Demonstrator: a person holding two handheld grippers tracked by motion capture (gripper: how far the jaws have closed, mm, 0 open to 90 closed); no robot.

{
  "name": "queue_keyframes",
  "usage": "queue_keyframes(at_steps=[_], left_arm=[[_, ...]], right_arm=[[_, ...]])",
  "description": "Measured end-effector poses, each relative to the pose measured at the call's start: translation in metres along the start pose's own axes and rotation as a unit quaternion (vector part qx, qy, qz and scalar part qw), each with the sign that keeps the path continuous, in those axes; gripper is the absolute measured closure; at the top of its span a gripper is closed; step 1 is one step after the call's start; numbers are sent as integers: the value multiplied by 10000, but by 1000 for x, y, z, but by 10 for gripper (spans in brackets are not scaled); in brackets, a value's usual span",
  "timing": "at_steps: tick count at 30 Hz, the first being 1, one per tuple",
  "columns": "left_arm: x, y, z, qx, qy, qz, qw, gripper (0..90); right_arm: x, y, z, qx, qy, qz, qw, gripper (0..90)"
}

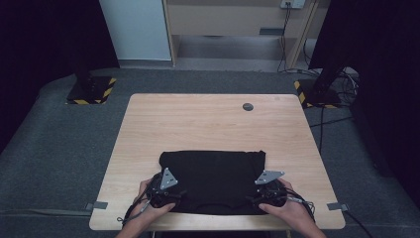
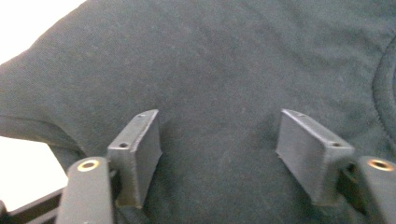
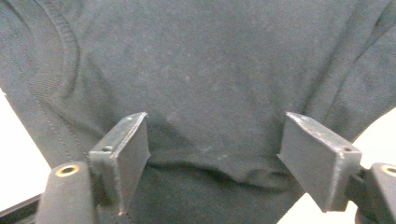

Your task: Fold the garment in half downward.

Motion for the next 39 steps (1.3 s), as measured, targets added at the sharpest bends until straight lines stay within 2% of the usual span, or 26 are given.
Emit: queue_keyframes(at_steps=[6,13,21,24,30,33,39], left_arm=[[0,2,2,-55,-89,-157,9998,196],[7,4,2,-223,-15,-208,9995,116],[9,2,5,-157,12,-251,9996,67],[9,1,7,-115,9,-266,9996,66],[9,-1,9,-62,-15,-308,9995,61],[10,-1,9,-61,-30,-367,9993,59],[9,-3,9,-67,-40,-389,9992,57]], right_arm=[[-4,9,-5,-10,32,58,10000,154],[-24,23,-6,-74,-164,106,9998,81],[-39,41,10,38,-299,-52,9995,58],[-44,44,19,92,-308,-28,9995,57],[-49,41,35,230,-211,37,9995,53],[-49,34,41,288,-166,-9,9994,25],[-54,23,41,9,-41,60,10000,7]])
Point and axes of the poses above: each handheld gripper's, and its own axes: z roughly forward along the jaws, y roughly out of its top, x roughly to its left, the point moved 2 cm from there along z, roughly forward along the jaws, and after that the axes turned 14 degrees about -z, right-handed, at the moved point
